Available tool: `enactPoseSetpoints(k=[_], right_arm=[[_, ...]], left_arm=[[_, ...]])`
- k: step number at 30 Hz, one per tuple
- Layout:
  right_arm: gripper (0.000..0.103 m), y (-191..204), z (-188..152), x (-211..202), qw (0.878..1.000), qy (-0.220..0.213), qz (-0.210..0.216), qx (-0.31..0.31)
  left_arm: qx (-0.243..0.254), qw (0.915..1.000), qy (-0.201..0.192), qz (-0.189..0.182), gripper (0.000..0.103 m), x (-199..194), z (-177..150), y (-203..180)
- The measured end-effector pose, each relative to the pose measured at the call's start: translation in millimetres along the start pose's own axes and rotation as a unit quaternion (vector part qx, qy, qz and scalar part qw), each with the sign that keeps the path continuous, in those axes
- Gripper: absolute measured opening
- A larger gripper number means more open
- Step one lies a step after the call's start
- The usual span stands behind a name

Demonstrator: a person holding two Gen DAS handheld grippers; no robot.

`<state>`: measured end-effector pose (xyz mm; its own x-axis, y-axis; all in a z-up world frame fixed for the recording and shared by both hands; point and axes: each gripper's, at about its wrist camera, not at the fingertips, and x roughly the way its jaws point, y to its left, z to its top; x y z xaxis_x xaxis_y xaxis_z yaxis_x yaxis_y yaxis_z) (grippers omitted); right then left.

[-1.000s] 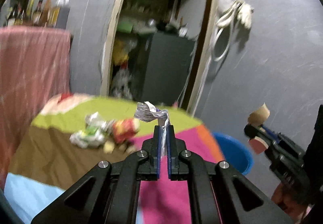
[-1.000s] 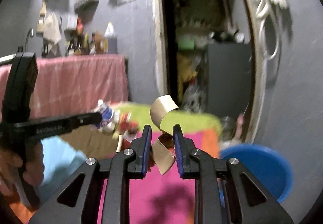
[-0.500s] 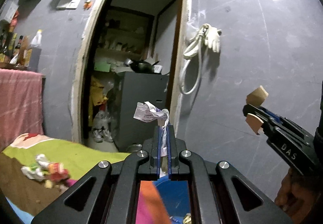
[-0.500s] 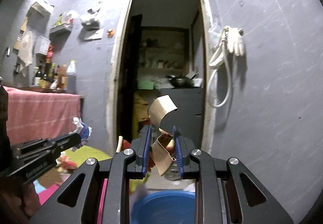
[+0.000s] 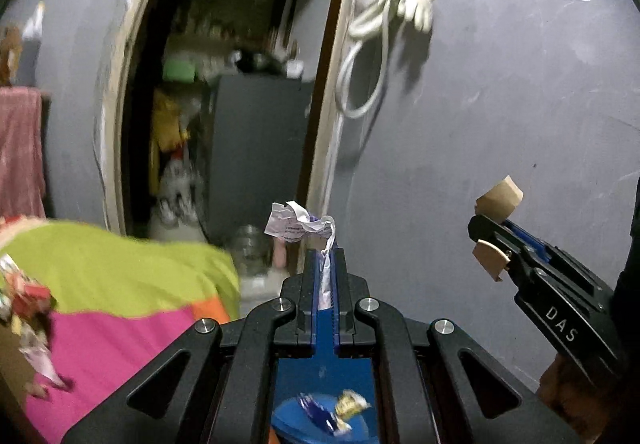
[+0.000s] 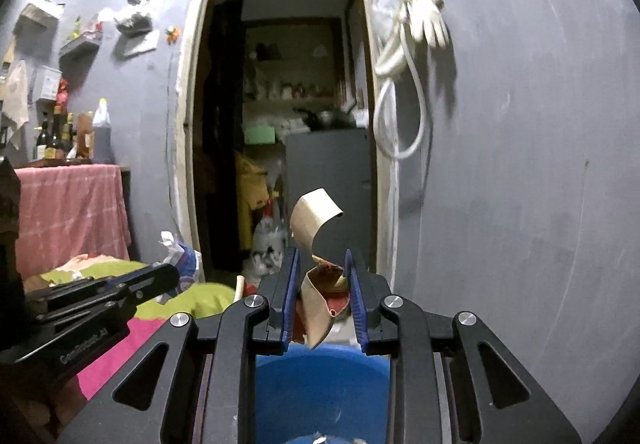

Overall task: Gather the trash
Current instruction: 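Carry both papers over the blue bucket and open both tools, then move both open tools back over the remaining wrappers on the bed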

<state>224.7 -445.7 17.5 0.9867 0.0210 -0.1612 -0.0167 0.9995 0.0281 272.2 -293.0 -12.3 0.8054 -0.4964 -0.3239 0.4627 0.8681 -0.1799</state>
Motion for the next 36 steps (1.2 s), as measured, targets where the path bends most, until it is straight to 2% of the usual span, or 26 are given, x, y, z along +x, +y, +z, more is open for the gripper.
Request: enactPoseSetpoints(k=[4,8,13,19,23,26,28,30,32,36], right_arm=[[0.023,-8,-12,16,0.999,0.037,0.003,0.014],[0.024,-16,-25,31,0.997,0.075,0.004,0.029],[0.028,-23,-33,41,0.994,0.100,0.009,0.040],[0.038,-27,-32,42,0.993,0.102,0.016,0.053],[0.045,-28,-25,35,0.994,0.083,0.019,0.063],[0.054,-19,-11,21,0.997,0.055,0.019,0.058],[0.073,-11,-1,10,0.998,0.032,0.019,0.053],[0.078,-2,8,-3,0.998,0.008,0.025,0.049],[0.081,10,18,-11,0.999,-0.009,0.028,0.041],[0.093,34,35,-26,0.998,-0.040,0.043,0.030]], left_arm=[[-0.027,0.9978,0.060,-0.011,0.003,26,-12,8],[-0.046,0.9938,0.101,-0.012,0.006,45,-20,15],[-0.059,0.9912,0.117,-0.020,0.025,52,-22,20],[-0.072,0.9904,0.116,-0.019,0.029,42,-19,27],[-0.085,0.9918,0.095,-0.014,0.034,21,-7,34],[-0.088,0.9944,0.059,-0.005,0.046,-5,6,43],[-0.085,0.9957,0.036,0.008,0.056,-25,16,51],[-0.080,0.9965,0.017,0.017,0.061,-41,25,59],[-0.077,0.9966,-0.005,0.030,0.070,-63,34,70],[-0.082,0.9945,-0.040,0.051,0.088,-101,44,90]])
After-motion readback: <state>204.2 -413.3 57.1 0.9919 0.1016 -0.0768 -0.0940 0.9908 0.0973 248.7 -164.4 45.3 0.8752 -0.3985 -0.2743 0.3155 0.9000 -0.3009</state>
